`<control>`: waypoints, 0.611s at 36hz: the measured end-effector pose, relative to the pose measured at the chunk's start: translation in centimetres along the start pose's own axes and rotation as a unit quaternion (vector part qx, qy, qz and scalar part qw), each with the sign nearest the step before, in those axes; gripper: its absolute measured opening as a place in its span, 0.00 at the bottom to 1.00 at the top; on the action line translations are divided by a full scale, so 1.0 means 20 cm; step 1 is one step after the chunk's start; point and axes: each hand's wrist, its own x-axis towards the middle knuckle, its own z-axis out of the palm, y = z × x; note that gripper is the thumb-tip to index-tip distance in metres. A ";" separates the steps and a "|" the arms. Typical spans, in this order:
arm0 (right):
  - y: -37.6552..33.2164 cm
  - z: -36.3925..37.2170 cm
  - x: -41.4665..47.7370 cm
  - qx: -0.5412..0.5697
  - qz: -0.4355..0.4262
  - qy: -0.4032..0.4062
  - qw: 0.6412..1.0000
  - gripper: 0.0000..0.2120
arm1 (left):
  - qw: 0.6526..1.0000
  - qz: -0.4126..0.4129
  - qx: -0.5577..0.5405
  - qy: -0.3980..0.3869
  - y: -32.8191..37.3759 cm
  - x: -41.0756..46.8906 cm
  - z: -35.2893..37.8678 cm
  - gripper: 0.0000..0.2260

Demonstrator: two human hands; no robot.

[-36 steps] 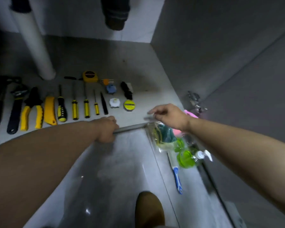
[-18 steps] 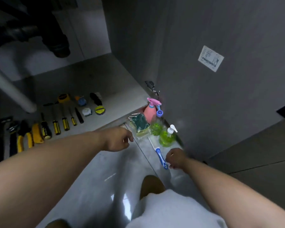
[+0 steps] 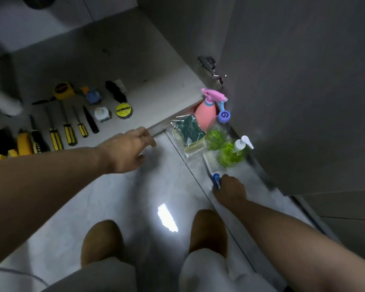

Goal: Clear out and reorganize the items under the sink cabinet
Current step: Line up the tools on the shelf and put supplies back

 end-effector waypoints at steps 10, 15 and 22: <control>-0.11 -0.34 -0.26 0.022 -0.117 -0.080 0.990 0.08 | 0.996 -0.059 -0.072 -0.002 -0.12 -0.01 -0.05 0.21; -0.43 -0.59 -0.26 0.109 -0.194 -0.047 0.974 0.10 | 0.992 -0.078 -0.103 0.003 -0.18 -0.05 0.02 0.24; -1.00 -0.74 0.02 0.170 -0.180 0.021 0.969 0.06 | 0.991 -0.104 -0.083 0.029 -0.32 -0.09 0.11 0.26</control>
